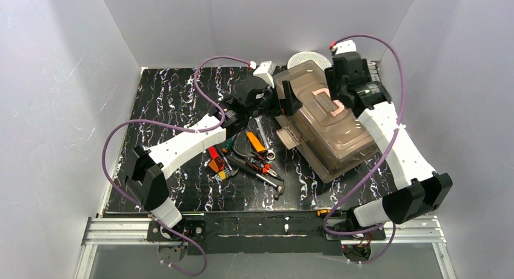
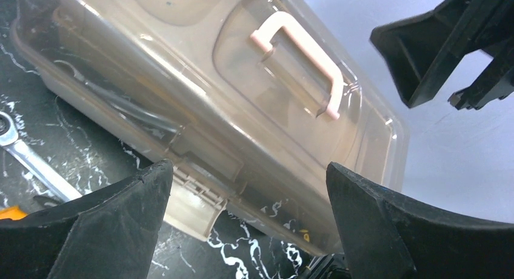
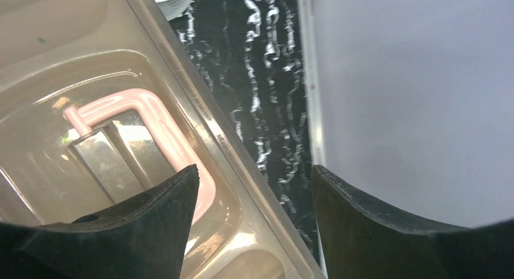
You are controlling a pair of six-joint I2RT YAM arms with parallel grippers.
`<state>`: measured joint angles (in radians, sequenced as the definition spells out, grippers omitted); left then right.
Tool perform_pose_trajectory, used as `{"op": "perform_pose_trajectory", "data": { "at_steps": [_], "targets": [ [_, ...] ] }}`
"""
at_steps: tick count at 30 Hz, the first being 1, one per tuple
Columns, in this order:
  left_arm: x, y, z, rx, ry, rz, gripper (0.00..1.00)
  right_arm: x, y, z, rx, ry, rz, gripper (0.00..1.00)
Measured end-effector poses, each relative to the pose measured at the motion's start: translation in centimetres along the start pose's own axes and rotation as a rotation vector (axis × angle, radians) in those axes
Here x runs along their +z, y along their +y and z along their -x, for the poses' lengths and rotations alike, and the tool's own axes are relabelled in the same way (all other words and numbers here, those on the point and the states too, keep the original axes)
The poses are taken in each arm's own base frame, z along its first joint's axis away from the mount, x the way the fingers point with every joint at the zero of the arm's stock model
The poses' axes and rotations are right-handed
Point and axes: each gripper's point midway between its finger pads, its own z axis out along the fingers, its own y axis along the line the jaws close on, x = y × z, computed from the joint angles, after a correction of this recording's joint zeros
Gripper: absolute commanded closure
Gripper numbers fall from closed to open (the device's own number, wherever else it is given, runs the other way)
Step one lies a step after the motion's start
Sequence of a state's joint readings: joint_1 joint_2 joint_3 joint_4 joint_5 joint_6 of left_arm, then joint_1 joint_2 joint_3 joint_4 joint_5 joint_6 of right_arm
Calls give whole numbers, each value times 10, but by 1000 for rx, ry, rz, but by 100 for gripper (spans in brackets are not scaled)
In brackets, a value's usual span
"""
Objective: Pack the tool kit
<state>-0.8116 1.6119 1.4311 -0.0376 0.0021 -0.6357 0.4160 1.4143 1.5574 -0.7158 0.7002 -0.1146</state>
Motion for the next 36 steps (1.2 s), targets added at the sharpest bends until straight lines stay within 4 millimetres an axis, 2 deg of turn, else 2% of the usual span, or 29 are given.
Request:
{"op": "perform_pose_trajectory", "data": {
  "at_steps": [6,8,11,15,18,21,24,29,32,36],
  "targets": [
    [7,-7,-4,-31,24,-29,2,25,-23,-19,322,106,218,21],
    [8,-6,-6,-38,30,-29,2,35,-25,-28,419,147,291,21],
    [9,-6,-7,-41,33,-29,2,47,-10,-43,565,200,451,23],
    [9,-5,-6,-47,35,-30,2,50,20,-73,732,289,645,26],
    [13,-2,-8,-74,52,-39,2,50,31,-71,798,235,748,27],
    [24,13,-6,-156,73,-48,2,40,45,-71,810,204,814,27],
    [35,36,-6,-218,88,-23,2,22,63,-71,778,180,850,27],
    [53,73,-6,-268,108,25,2,-12,82,-83,766,156,878,26],
    [63,78,-9,-268,133,25,2,-29,85,-91,763,141,866,26],
    [63,78,-11,-240,159,26,2,-43,87,-97,768,151,861,26]
  ]
}}
